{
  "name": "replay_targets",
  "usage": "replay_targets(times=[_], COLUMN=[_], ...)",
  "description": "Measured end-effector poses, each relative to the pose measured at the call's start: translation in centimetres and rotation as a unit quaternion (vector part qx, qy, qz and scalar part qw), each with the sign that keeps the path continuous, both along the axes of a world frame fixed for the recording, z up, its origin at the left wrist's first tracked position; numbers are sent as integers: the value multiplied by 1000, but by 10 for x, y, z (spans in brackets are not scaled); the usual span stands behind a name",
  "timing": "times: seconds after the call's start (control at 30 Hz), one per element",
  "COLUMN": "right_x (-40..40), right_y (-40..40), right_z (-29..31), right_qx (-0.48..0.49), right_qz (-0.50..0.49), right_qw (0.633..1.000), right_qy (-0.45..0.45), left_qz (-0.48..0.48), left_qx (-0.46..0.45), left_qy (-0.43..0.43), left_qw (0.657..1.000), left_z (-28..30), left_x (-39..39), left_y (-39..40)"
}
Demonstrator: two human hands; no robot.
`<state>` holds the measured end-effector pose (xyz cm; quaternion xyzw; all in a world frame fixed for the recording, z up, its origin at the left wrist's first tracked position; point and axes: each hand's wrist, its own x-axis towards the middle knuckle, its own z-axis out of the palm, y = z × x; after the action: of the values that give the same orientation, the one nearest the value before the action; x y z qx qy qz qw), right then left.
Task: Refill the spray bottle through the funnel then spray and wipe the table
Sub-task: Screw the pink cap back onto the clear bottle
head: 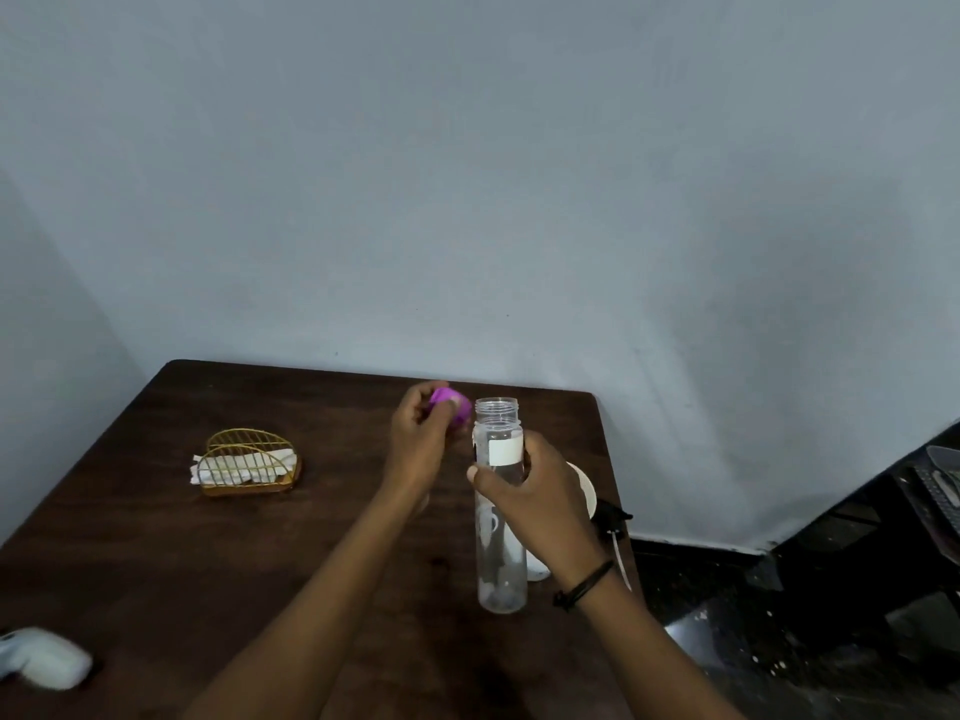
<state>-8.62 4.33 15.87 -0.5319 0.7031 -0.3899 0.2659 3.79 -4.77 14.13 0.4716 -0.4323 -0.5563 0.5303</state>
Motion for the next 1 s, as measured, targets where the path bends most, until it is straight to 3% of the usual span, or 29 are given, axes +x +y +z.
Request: replay_targets(times=[0.07, 0.13, 0.37, 0.5, 0.67, 0.8, 0.87, 1.0], right_x=[7, 15, 32, 36, 41, 42, 45, 43], right_y=[-4, -7, -15, -18, -24, -22, -25, -24], right_z=[0, 0, 10, 6, -9, -10, -11, -13], right_qx=[-8, -10, -42, -62, -67, -65, -61, -63], right_qz=[9, 20, 48, 51, 52, 42, 46, 53], right_qw=[1000, 999, 996, 997, 996, 997, 997, 993], right_qy=[-13, -23, -55, -12, -1, 23, -2, -84], left_qz=[15, 29, -14, -52, -96, -78, -90, -214], left_qx=[-3, -20, -174, -220, -235, -243, -238, -194], left_qy=[87, 111, -12, -64, -91, -123, -126, -62], left_qw=[996, 993, 985, 972, 963, 959, 959, 955], left_z=[19, 31, 31, 26, 22, 20, 22, 27], left_x=[0, 3, 15, 22, 36, 35, 33, 42], left_y=[2, 5, 18, 18, 12, 10, 9, 2])
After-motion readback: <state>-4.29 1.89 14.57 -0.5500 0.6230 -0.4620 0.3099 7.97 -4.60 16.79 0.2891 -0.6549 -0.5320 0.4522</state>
